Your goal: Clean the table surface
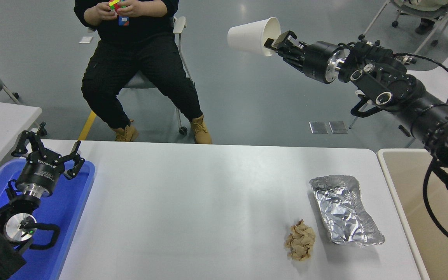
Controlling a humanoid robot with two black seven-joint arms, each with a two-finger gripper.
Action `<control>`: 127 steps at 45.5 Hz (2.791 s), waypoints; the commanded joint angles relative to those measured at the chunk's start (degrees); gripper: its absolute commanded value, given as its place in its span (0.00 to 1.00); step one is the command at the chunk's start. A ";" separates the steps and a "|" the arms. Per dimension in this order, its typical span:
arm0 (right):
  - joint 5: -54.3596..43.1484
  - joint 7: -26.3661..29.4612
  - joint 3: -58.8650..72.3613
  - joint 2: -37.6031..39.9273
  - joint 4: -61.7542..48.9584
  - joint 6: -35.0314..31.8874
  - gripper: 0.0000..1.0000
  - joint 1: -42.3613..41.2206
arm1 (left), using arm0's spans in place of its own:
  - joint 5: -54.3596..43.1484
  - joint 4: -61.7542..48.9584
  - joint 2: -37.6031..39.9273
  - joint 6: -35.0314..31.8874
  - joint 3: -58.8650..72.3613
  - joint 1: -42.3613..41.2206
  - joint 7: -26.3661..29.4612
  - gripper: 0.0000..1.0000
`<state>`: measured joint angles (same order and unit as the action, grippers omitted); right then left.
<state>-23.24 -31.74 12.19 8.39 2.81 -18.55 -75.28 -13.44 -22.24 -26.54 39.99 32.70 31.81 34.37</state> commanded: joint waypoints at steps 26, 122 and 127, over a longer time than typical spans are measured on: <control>6.54 15.82 -0.86 13.31 -16.96 6.95 0.00 23.16 | 0.00 0.00 0.00 0.00 0.00 0.00 -0.01 1.00; 6.01 39.48 -1.12 1.54 -16.26 15.22 0.00 38.72 | 0.00 0.00 0.00 0.00 0.00 0.00 -0.01 1.00; 6.01 39.48 -1.12 1.63 -16.26 15.57 0.00 38.81 | 0.00 0.00 0.00 0.00 0.00 0.00 -0.01 1.00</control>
<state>-17.23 7.73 11.15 9.92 -13.42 -3.42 -36.69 -13.45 -22.24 -26.54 39.99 32.69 31.79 34.33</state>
